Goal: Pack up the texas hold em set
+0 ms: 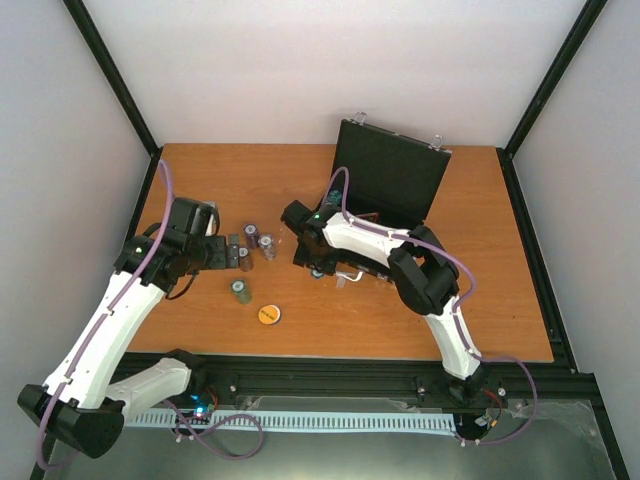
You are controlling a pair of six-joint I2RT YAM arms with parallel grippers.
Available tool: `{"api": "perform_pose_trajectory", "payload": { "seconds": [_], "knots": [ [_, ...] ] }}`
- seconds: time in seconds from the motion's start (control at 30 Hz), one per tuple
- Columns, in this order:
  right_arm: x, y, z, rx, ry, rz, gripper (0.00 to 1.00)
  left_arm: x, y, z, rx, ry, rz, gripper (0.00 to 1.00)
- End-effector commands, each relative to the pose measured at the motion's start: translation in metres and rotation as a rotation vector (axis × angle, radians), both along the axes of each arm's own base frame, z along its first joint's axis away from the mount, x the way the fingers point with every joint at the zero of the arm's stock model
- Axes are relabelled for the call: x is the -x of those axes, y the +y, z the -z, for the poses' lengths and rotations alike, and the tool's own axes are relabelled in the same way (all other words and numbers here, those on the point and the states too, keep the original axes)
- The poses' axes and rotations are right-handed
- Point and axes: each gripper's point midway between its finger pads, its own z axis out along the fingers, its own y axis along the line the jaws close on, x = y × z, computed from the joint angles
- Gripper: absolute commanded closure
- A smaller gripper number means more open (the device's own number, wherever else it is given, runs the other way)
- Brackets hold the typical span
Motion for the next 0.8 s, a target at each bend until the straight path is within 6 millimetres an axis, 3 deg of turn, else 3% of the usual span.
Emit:
{"api": "perform_pose_trajectory", "payload": {
  "seconds": [0.0, 0.1, 0.43, 0.6, 0.77],
  "knots": [
    [-0.002, 0.001, -0.001, 0.015, -0.007, 0.007, 0.38, -0.007, -0.004, 0.001, 0.001, -0.010, 0.021, 0.00],
    [0.008, 0.002, 0.016, 0.014, 0.056, 0.011, 0.37, -0.009, -0.005, 0.001, 0.000, -0.010, 0.025, 0.00],
    [0.016, 0.000, 0.037, 0.003, 0.133, 0.043, 0.35, -0.006, 0.000, 0.000, -0.024, -0.011, 0.020, 0.00],
    [0.019, -0.002, 0.040, 0.002, 0.149, 0.047, 0.41, -0.006, 0.001, 0.001, -0.030, -0.007, 0.018, 0.00],
    [0.020, -0.001, 0.039, -0.003, 0.153, 0.037, 0.60, -0.007, -0.001, 0.000, -0.026, -0.012, 0.024, 0.00]
  ]
}}
